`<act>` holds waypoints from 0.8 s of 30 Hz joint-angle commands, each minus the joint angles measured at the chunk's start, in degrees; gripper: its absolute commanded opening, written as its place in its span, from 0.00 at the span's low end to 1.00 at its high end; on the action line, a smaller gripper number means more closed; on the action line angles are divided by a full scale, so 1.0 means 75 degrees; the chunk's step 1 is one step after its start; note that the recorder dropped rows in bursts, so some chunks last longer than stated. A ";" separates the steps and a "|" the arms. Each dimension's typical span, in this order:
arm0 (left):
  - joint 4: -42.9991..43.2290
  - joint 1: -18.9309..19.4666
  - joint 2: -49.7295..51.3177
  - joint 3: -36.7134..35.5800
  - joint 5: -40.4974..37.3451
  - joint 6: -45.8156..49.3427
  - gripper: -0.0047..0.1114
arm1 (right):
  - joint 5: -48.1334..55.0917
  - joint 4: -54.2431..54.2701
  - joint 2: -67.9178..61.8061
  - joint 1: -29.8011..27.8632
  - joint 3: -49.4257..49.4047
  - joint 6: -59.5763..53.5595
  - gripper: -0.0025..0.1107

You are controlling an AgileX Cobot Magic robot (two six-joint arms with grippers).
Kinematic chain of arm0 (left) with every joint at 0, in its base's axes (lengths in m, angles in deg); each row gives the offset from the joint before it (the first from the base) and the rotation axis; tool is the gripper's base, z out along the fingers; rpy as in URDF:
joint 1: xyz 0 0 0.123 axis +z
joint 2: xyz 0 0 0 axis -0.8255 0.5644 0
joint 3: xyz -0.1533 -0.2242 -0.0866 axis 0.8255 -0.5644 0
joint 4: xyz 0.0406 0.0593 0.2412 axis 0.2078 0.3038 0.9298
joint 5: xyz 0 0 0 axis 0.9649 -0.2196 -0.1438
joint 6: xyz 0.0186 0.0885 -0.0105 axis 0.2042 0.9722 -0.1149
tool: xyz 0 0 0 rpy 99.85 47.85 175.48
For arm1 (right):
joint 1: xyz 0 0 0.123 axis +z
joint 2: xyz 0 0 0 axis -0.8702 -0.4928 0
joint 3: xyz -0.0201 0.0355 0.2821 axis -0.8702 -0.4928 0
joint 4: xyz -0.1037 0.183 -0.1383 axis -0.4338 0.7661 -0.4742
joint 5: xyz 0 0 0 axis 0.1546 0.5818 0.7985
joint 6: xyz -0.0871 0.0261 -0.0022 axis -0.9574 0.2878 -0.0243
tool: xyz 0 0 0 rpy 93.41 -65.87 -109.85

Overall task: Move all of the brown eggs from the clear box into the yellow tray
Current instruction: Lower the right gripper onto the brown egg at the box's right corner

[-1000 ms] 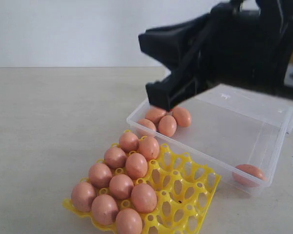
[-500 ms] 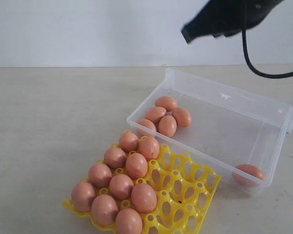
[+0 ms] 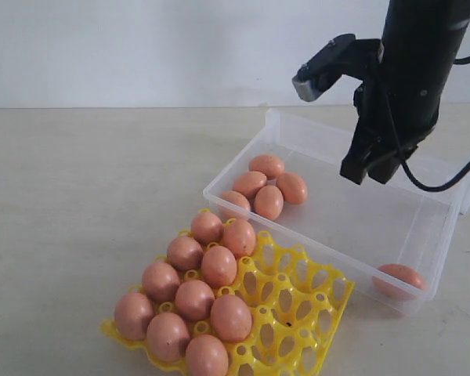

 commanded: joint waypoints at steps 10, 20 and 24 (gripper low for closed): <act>0.0022 -0.0041 -0.0022 -0.0031 0.0019 -0.0002 0.08 | 0.0041 -0.1197 -0.0652 -0.0075 -0.1169 -0.0289 0.45; 0.0022 -0.0041 -0.0022 -0.0031 0.0036 -0.0002 0.08 | -0.0324 -0.1073 -0.1178 -0.0075 -0.1169 -0.0069 0.45; 0.0022 -0.0041 -0.0022 -0.0031 0.0036 -0.0002 0.08 | -0.0339 -0.1071 -0.1407 -0.0075 -0.1169 -0.0327 0.45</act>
